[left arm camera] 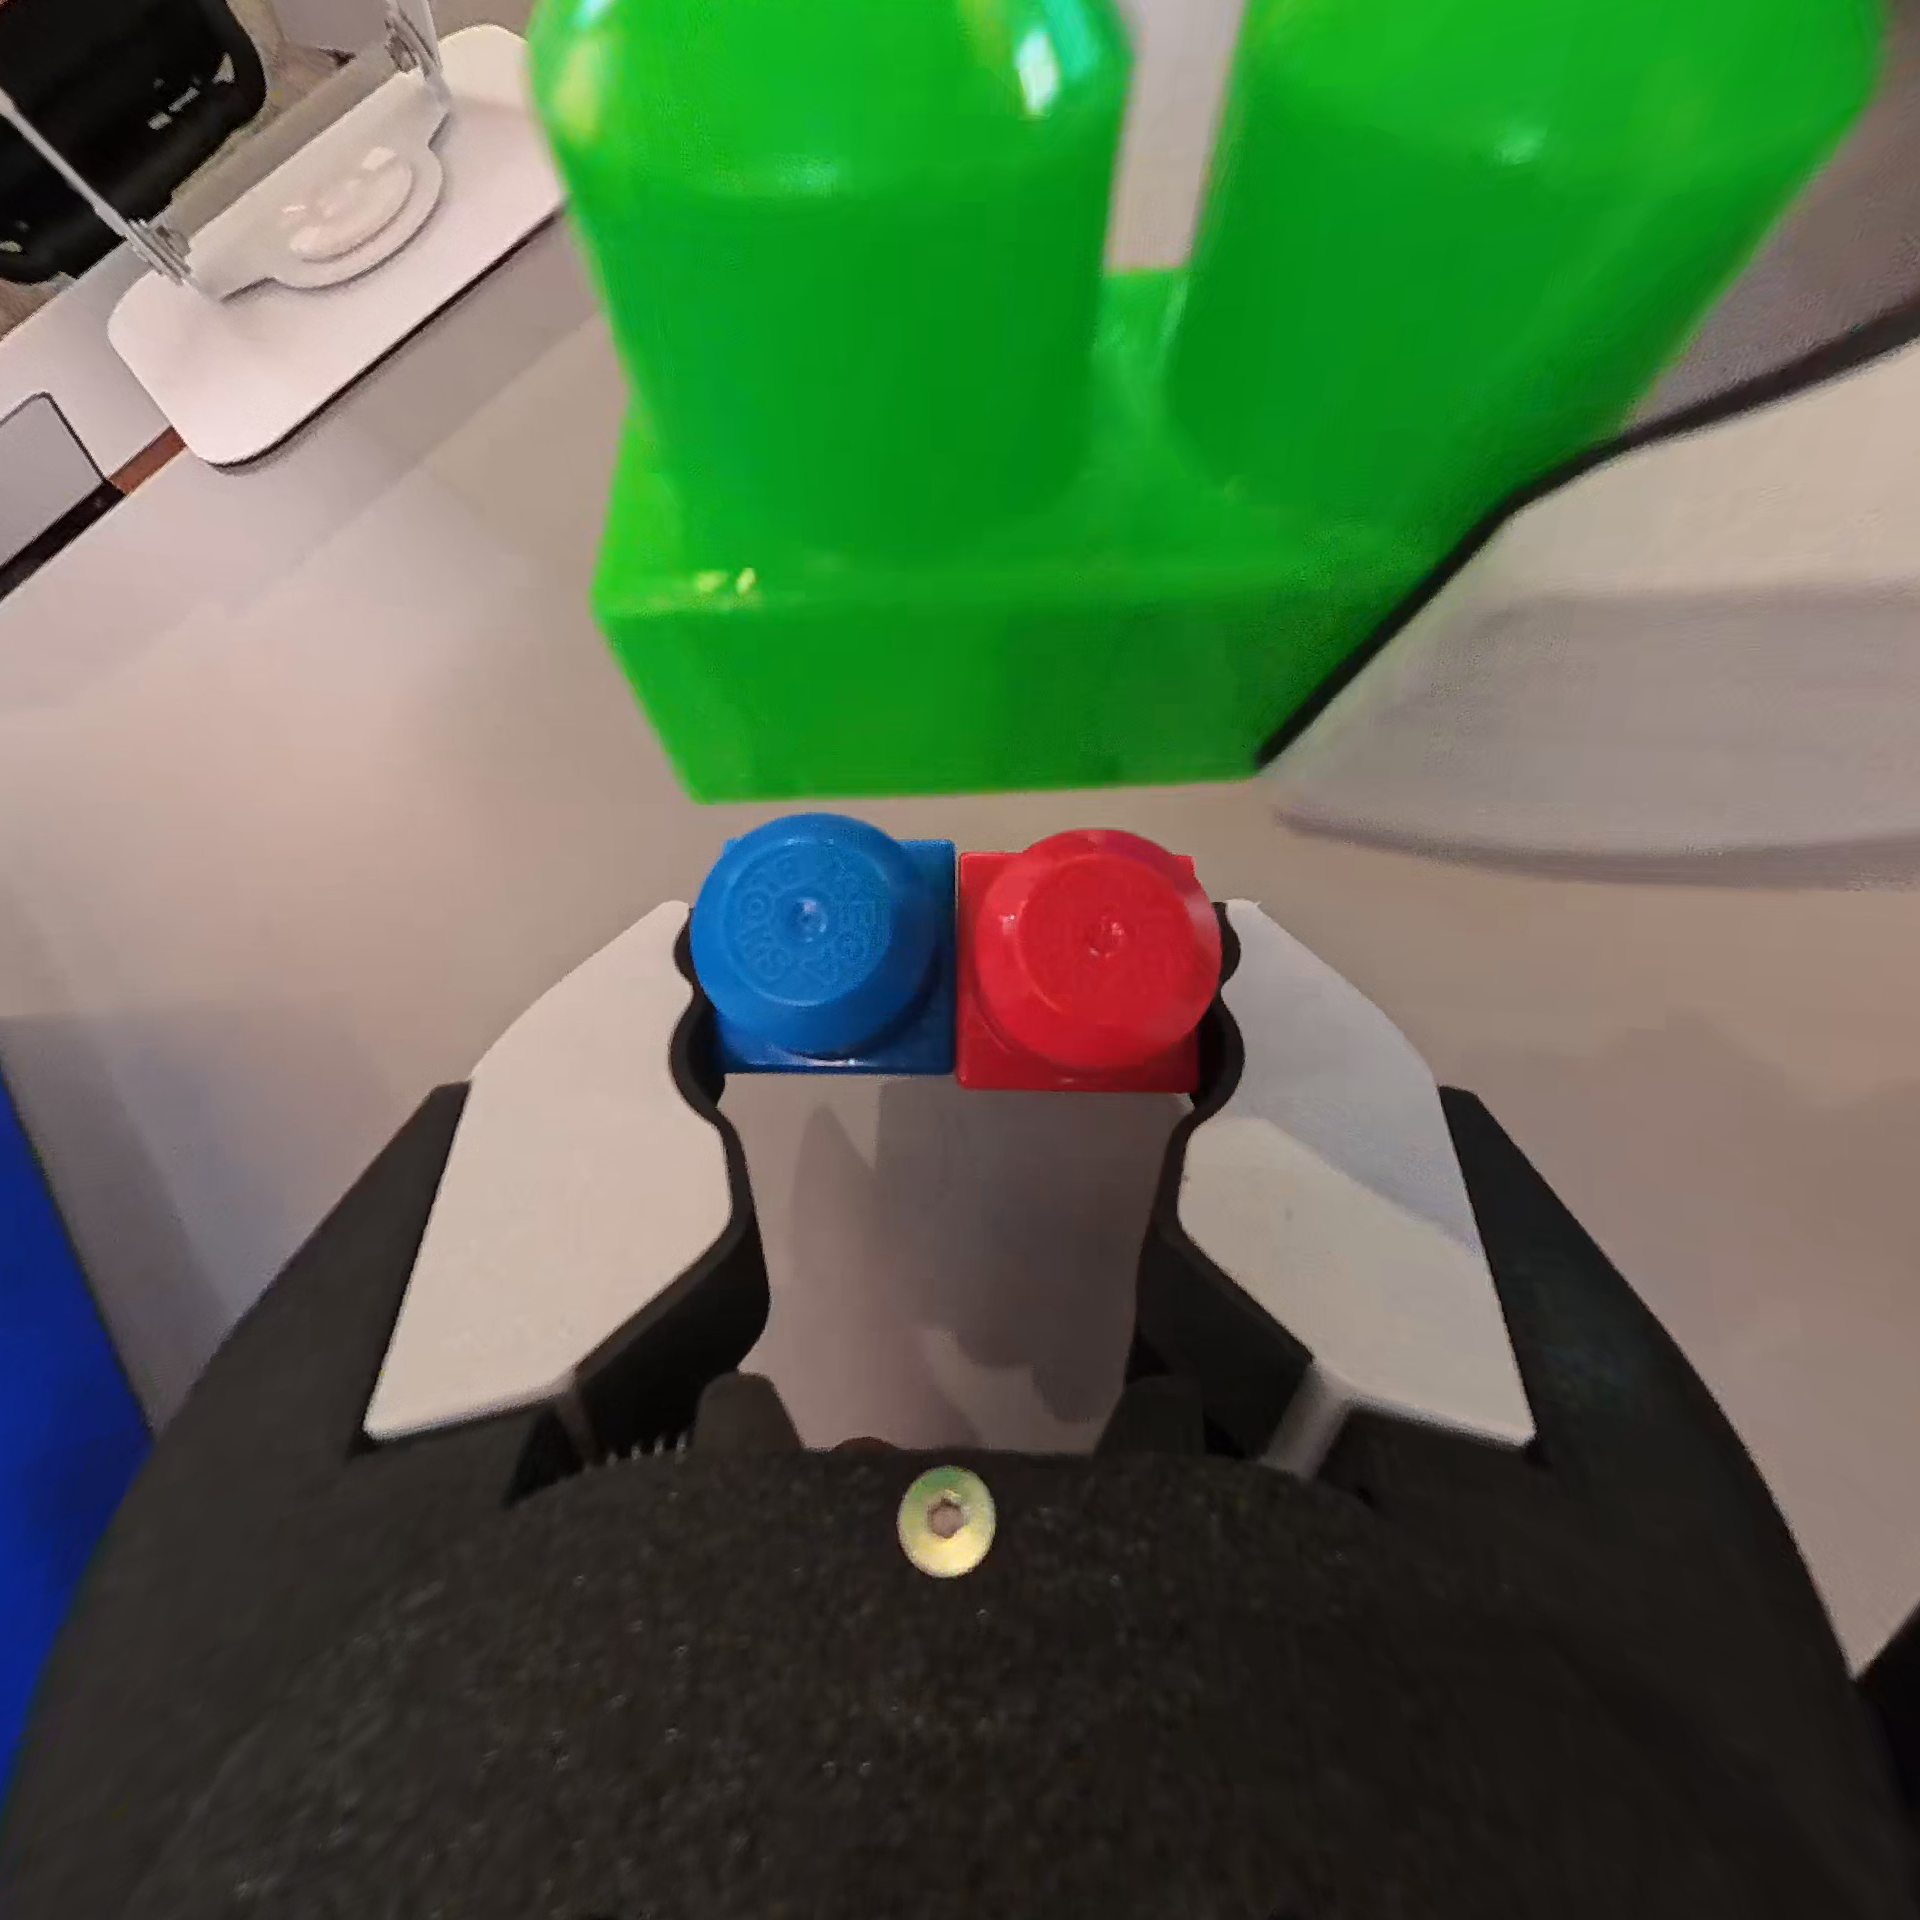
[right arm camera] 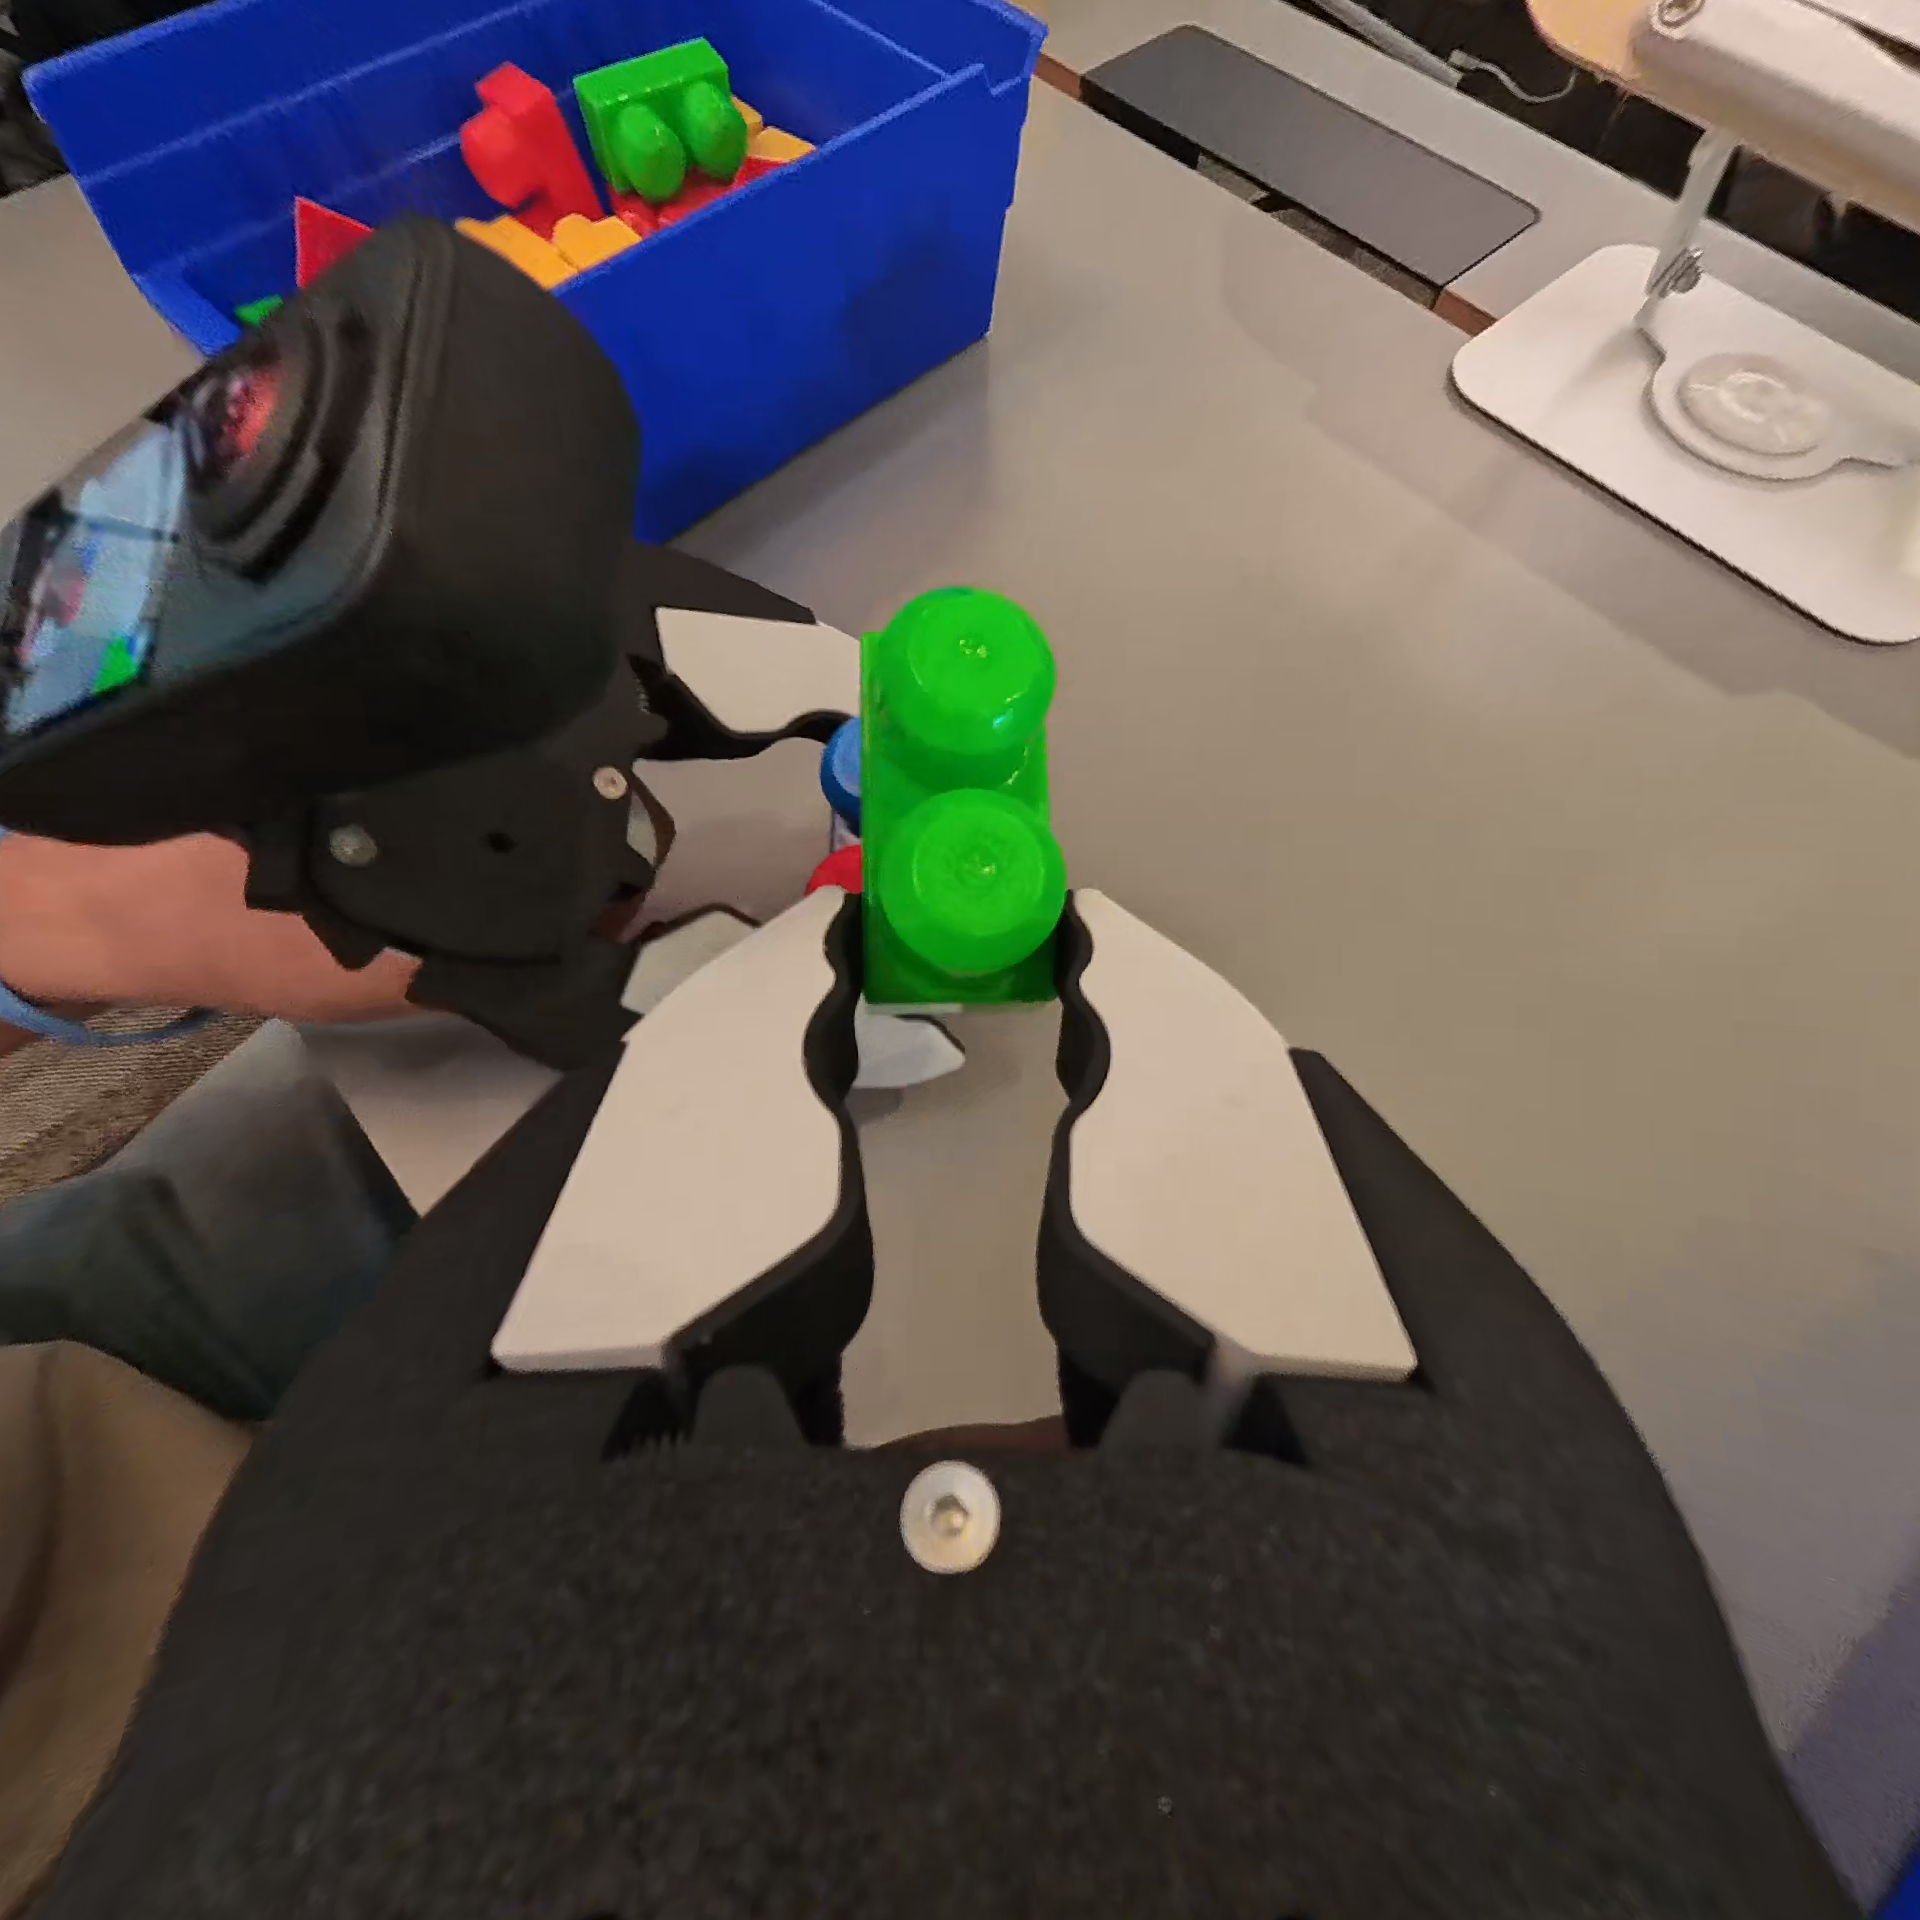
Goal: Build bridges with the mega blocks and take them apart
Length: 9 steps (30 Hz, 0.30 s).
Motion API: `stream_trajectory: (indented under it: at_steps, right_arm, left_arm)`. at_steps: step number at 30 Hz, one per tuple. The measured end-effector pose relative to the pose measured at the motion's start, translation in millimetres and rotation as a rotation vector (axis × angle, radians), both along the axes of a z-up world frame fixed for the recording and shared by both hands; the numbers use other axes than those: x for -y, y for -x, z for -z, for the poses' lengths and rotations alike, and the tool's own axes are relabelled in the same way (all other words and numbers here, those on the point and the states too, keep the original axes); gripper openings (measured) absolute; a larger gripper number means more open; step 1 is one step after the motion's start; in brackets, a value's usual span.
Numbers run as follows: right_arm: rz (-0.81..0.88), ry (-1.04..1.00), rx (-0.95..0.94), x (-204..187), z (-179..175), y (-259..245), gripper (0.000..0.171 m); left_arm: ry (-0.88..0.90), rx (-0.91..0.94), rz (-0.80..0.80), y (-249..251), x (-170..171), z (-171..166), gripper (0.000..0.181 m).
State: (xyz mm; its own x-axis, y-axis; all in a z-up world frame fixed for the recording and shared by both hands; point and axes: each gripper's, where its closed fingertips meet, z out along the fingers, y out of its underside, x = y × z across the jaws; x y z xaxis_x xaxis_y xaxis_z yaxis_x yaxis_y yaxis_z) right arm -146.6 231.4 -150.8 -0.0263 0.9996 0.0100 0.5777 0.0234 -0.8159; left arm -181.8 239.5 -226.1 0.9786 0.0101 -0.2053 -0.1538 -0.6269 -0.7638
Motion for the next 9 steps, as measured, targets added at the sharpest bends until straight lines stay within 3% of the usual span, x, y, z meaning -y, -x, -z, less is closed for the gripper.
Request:
stream_trajectory:
  at_steps: [9]
  right_arm:
    - [0.001,-0.012,0.038,13.0,5.3,12.8,0.035]
  left_arm:
    - [0.001,-0.007,-0.022,3.5,-1.9,-5.5,0.089]
